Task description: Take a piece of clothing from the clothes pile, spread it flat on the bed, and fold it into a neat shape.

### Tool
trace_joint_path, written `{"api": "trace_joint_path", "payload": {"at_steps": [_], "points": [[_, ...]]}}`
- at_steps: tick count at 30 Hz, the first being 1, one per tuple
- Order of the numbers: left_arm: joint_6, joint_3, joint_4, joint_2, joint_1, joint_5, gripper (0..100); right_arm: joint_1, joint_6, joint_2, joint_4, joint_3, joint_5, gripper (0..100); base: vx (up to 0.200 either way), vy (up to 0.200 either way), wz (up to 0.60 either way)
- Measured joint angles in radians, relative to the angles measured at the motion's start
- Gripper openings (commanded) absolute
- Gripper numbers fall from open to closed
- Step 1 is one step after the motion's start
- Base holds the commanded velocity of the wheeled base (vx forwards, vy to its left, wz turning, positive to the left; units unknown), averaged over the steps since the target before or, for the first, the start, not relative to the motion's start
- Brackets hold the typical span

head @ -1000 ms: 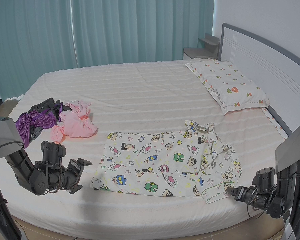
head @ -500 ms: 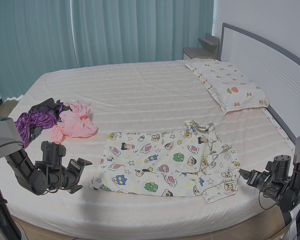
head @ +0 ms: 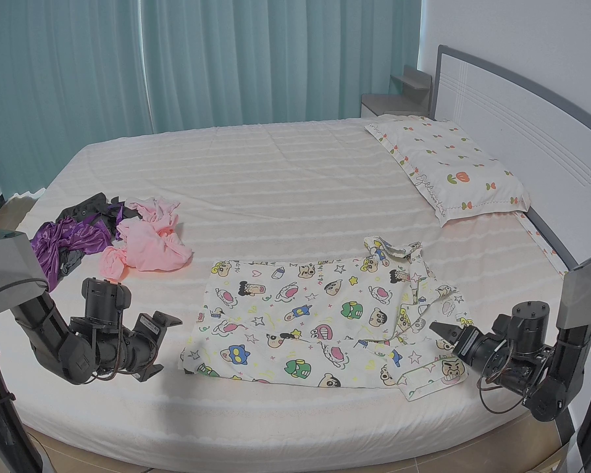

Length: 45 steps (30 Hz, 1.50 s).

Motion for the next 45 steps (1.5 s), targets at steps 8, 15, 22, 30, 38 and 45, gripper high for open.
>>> {"api": "trace_joint_path", "payload": {"at_steps": [8,15,22,30,38,45], "points": [[0.016,0.004,0.000,0.007,-0.011,0.014,100,-0.030,0.022,0.152,0.000,-0.115,0.027,100,0.000,0.000,0.00],[0.063,0.031,-0.043,0.007,-0.015,-0.011,100,-0.069,0.027,0.223,0.000,-0.169,0.030,100,0.000,0.000,0.00],[0.151,0.110,-0.260,0.007,-0.026,-0.040,100,-0.077,0.043,0.200,0.000,-0.156,0.030,100,0.000,0.000,0.00],[0.495,0.149,-0.342,0.037,-0.026,-0.058,100,-0.077,0.108,0.084,0.000,-0.089,0.079,100,0.000,0.000,0.00],[0.743,0.040,-0.297,0.128,-0.023,-0.158,100,-0.072,0.123,0.025,0.000,-0.019,0.120,100,0.000,0.000,0.00],[0.795,-0.030,-0.237,0.180,-0.022,-0.206,100,-0.063,0.124,0.010,0.000,0.003,0.122,100,0.000,0.000,0.00]]}}
